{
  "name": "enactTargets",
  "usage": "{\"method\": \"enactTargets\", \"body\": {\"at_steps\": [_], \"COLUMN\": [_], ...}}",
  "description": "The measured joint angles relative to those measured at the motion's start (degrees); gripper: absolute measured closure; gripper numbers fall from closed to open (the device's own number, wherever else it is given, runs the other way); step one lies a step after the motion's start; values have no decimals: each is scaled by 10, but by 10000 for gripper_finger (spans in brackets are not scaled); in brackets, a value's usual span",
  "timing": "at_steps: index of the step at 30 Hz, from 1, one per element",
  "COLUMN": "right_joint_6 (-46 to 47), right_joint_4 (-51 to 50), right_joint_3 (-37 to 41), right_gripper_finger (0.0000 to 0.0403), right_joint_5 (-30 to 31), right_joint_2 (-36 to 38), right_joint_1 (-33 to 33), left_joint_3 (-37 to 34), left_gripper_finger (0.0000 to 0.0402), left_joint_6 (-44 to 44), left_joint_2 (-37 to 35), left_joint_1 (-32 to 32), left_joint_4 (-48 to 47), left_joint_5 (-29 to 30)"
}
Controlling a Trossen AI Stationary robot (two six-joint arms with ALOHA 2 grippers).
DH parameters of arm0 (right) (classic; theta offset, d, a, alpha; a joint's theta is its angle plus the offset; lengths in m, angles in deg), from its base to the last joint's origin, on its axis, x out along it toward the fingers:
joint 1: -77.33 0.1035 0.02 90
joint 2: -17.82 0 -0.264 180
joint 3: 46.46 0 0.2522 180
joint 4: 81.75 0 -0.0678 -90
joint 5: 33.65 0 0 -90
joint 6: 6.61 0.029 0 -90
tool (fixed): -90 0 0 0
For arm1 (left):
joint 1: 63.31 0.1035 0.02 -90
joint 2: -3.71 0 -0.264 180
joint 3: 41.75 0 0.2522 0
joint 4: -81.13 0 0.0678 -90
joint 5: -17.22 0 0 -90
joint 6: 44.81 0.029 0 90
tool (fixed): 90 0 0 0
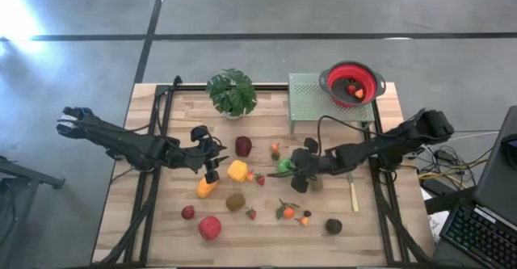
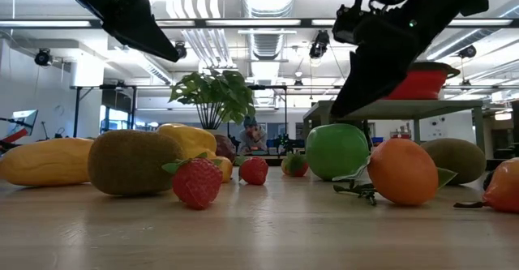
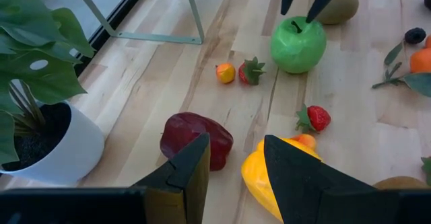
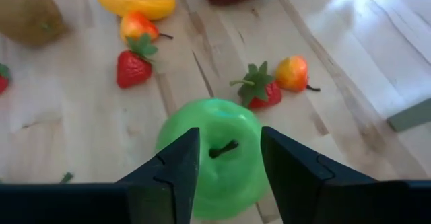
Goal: Pick & Place Fruit
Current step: Put the green apple into the red strainer bowl on the shelf
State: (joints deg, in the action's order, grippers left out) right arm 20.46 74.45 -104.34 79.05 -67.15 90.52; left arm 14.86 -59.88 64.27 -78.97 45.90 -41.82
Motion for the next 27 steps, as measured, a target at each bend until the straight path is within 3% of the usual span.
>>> {"method": "enactTargets", "body": {"at_steps": [9,27], "right_joint_6": [20,14], "right_joint_4": [11,13], "right_joint_3": [1,2], "right_gripper_finger": [258,390], "right_joint_5": [0,-2], "right_joint_2": [-26,-26], "right_joint_1": [-1,-1], "left_joint_3": [0,0], "left_gripper_finger": [255,255], "left_joint_6": [0,-1], "left_joint_2": [0,0], "left_joint_1": [0,0], "left_joint_4": [0,0], "left_joint_5": [0,0]}}
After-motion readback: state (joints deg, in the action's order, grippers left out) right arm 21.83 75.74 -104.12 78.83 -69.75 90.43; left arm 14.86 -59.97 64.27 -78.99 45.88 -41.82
